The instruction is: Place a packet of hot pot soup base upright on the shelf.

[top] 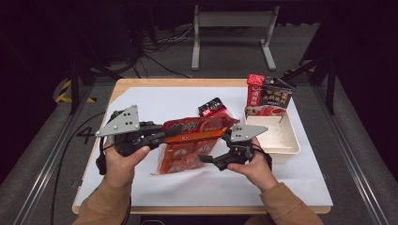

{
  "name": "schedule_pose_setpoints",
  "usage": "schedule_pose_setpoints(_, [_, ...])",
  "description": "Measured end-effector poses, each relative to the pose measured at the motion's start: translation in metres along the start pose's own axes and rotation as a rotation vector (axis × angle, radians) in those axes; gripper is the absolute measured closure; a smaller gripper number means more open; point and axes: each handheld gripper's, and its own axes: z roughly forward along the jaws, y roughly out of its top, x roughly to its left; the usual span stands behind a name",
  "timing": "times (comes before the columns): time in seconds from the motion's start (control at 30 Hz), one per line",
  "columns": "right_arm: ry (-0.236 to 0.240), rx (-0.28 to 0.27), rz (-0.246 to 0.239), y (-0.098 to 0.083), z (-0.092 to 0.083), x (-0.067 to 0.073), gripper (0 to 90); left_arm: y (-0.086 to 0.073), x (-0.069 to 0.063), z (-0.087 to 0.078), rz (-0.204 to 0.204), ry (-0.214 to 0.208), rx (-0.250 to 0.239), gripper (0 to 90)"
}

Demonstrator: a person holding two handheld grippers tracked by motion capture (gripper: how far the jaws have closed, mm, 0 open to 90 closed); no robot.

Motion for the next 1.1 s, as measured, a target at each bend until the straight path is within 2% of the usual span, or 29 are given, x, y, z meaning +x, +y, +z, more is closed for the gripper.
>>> schedule_pose_setpoints(0.2, [0.01,-0.003,-0.006,-0.006,0.007,-0.003,20.4,-0.001,-0.001,0.006,-0.001,-0.017,-0.004,90.0])
schedule_pose_setpoints(0.3, [0.02,0.0,-0.001,-0.008,0.008,-0.004,25.7,-0.002,-0.001,0.006,0.0,-0.017,-0.003,90.0])
schedule_pose_setpoints(0.37, [0.044,0.007,-0.003,-0.008,0.008,-0.003,36.3,-0.002,0.0,0.006,-0.005,-0.019,-0.002,90.0])
schedule_pose_setpoints(0.47, [0.095,0.032,-0.011,-0.004,0.007,0.0,58.1,-0.003,0.0,0.006,-0.009,-0.016,-0.004,90.0])
schedule_pose_setpoints(0.5, [0.102,0.039,-0.014,-0.004,0.006,0.001,63.0,-0.003,0.001,0.006,-0.009,-0.012,-0.005,90.0])
schedule_pose_setpoints(0.53, [0.102,0.039,-0.014,-0.004,0.006,0.001,63.0,-0.003,0.001,0.006,-0.009,-0.012,-0.005,90.0])
schedule_pose_setpoints(0.6, [0.103,0.065,-0.04,0.0,0.004,0.004,69.5,-0.004,0.002,0.004,-0.011,-0.01,-0.01,90.0])
schedule_pose_setpoints(0.73, [0.113,0.087,-0.044,0.005,0.002,0.006,70.5,-0.004,0.003,0.003,-0.018,-0.014,-0.014,90.0])
schedule_pose_setpoints(0.93, [0.105,0.097,-0.046,0.009,-0.001,0.007,70.7,-0.005,0.007,0.002,-0.031,-0.016,-0.02,90.0])
schedule_pose_setpoints(1.0, [0.102,0.106,-0.04,0.011,-0.003,0.007,70.8,-0.006,0.008,0.002,-0.048,-0.02,-0.022,89.8])
schedule_pose_setpoints(1.07, [0.102,0.12,-0.033,0.013,-0.005,0.007,70.8,-0.006,0.009,0.002,-0.06,-0.026,-0.011,87.2])
schedule_pose_setpoints(1.1, [0.1,0.126,-0.025,0.014,-0.006,0.008,70.9,-0.006,0.01,0.002,-0.068,-0.02,-0.01,81.1])
